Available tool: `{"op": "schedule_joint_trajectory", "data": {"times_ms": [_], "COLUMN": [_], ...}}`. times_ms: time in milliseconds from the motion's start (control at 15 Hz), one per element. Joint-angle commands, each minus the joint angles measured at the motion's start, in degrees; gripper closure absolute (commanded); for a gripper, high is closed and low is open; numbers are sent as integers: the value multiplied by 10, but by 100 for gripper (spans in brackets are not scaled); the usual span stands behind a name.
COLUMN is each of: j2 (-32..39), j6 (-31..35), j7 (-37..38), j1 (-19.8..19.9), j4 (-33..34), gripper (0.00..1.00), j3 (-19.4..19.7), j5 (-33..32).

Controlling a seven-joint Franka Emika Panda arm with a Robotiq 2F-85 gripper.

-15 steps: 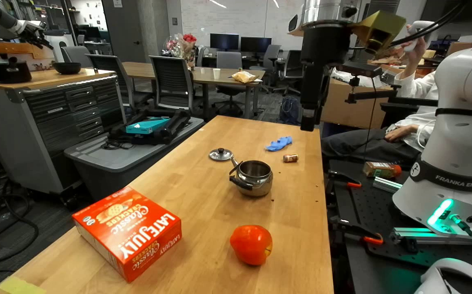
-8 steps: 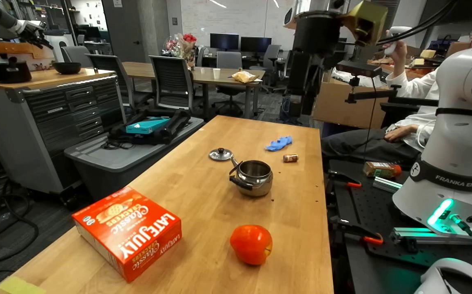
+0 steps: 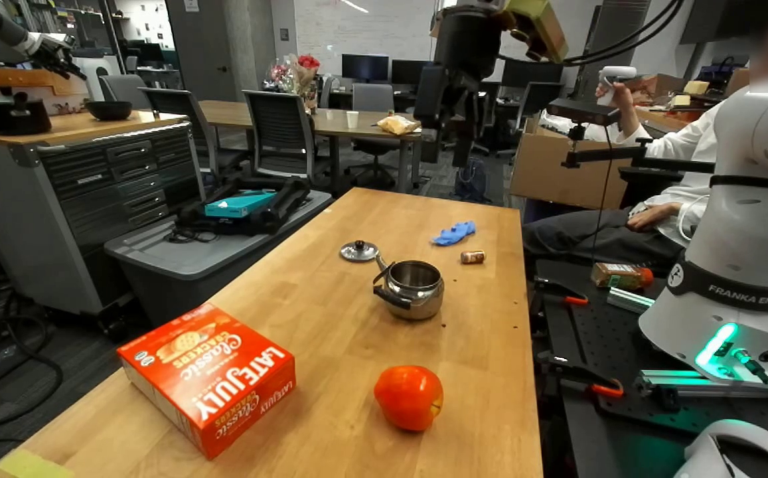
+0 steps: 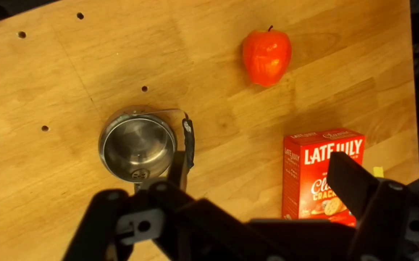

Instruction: Cover the teapot with the silver lid

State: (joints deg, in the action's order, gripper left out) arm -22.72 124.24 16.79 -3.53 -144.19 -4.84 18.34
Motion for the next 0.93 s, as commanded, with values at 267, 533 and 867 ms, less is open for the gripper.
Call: {"op": "schedule_joint_trajectory", "data": {"times_ms": [267,533,867], "j2": [145,192,238], "j6": [38,86,102], "j7": [26,65,130], "j1": [19,30,42], "j4": [114,141,172], "gripper": [0,0,0], "j3": [13,21,38], "j5": [-2,-11,-55]}}
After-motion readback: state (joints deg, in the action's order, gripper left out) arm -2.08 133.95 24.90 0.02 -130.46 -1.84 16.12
